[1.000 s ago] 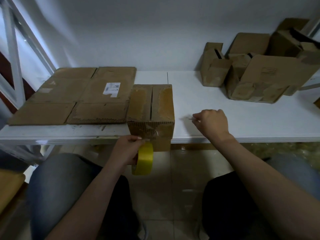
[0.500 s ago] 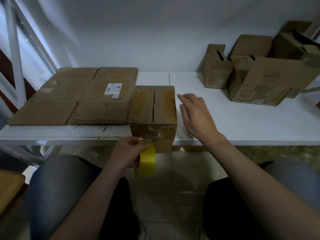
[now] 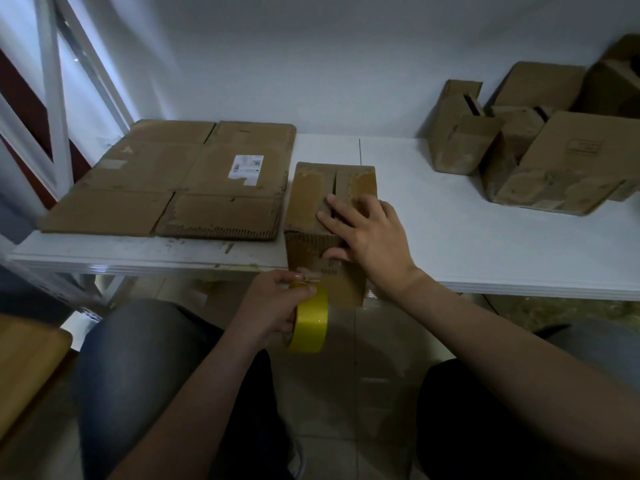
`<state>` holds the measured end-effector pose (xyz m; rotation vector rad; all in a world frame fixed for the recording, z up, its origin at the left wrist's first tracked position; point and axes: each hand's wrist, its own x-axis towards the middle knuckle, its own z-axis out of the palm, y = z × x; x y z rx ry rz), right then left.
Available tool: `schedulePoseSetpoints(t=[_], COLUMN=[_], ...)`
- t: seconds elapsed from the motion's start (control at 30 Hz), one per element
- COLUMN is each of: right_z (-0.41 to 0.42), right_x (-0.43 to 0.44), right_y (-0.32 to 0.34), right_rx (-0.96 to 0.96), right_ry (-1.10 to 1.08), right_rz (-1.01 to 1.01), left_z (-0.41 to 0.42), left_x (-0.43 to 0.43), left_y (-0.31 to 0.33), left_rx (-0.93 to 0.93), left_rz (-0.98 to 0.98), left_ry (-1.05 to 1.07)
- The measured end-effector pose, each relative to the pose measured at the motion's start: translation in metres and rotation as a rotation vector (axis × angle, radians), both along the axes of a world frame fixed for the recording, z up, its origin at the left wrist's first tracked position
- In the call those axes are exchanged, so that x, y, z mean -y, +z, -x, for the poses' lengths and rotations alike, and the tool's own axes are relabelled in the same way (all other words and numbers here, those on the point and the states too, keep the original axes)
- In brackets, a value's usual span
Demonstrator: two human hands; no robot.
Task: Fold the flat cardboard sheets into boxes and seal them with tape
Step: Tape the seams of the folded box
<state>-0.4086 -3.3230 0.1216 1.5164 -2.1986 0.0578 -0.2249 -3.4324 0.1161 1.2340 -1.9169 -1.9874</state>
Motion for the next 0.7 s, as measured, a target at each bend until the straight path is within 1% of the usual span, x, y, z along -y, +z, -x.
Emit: schedulePoseSetpoints(t=[0.17, 0.4, 0.5, 0.6, 0.67, 0.7], right_z=[-0.008, -0.008, -0.017, -0.035, -0.051, -0.061], right_x=[-0.004, -0.004, -0.014, -0.031, -0.042, -0.046], right_y=[0.002, 0.013, 0.023, 0.034, 0.042, 0.046], right_rx=[-0.024, 0.014, 0.128, 0.252, 0.341, 0.407], right_ry=[-0.052, -0.056, -0.061, 0.044, 0.101, 0.097], right_rz=[-0.068, -0.106, 0.063, 0.250, 0.306, 0.295], left_z=[0.002, 0.001, -0.005, -0.011, -0.014, -0.014], left_x=[-0.001, -0.005, -0.007, -0.010, -0.013, -0.016], left_y=[0.000, 0.010, 0.020, 0.028, 0.032, 0.036], left_rx=[0.014, 0.018, -0.024, -0.093, -0.126, -0.142], left_rz=[0.013, -0.007, -0.045, -0.104, -0.125, -0.134], left_ry=[-0.004, -0.014, -0.008, 0.000, -0.001, 0.005])
